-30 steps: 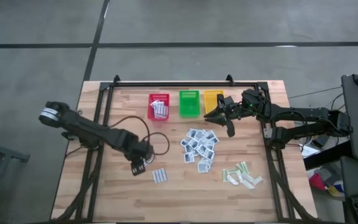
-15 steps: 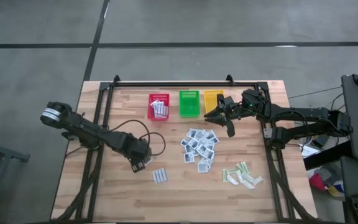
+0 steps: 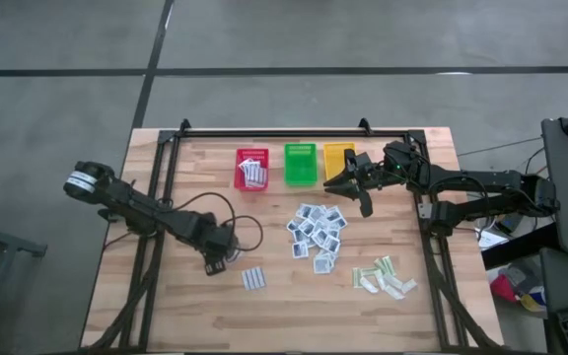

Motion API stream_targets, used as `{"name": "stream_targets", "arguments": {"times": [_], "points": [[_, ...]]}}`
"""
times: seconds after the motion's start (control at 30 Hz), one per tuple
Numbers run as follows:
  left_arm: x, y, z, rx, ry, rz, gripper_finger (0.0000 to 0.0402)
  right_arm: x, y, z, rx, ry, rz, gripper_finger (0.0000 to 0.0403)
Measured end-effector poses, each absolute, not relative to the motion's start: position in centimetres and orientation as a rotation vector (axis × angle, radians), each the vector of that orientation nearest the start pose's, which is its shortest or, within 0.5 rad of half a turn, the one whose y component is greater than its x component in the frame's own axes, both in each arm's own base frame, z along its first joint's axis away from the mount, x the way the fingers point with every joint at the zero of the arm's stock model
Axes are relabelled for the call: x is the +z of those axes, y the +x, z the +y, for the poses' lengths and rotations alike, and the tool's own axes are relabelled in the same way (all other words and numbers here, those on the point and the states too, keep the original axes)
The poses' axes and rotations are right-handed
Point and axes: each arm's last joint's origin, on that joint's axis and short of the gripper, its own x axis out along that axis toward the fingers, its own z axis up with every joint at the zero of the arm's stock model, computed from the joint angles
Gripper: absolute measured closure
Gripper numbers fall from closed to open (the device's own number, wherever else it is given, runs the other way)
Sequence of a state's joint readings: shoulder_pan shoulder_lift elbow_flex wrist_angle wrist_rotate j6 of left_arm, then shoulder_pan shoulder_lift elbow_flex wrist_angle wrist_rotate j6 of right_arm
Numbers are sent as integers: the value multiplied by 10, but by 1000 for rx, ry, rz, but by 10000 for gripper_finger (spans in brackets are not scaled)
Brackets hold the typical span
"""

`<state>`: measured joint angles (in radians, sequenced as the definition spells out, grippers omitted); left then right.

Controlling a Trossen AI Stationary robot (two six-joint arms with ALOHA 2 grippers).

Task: Pick & Place First Aid Supplies
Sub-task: Put the blue bandage into the red basket

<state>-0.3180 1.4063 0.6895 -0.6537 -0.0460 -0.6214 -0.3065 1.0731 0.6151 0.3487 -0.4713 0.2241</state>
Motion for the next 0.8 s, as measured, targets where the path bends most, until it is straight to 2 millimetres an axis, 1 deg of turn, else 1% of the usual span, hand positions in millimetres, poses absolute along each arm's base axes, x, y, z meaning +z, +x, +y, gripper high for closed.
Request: {"name": "stream_targets", "arguments": {"times": [0.13, 0.33, 0.57, 0.7, 0.8], "points": [[153, 211, -68, 194, -274, 1329, 239, 271, 226, -58, 153, 265, 119, 331], [145, 205, -66, 208, -274, 1346, 239, 271, 226, -58, 153, 265, 120, 322], [145, 207, -66, 208, -276, 1319, 239, 271, 226, -58, 153, 265, 120, 316], [143, 206, -66, 213, -271, 1315, 239, 271, 226, -58, 153, 265, 119, 319], [143, 206, -65, 222, -273, 1312, 249, 271, 226, -58, 152, 265, 120, 325]]}}
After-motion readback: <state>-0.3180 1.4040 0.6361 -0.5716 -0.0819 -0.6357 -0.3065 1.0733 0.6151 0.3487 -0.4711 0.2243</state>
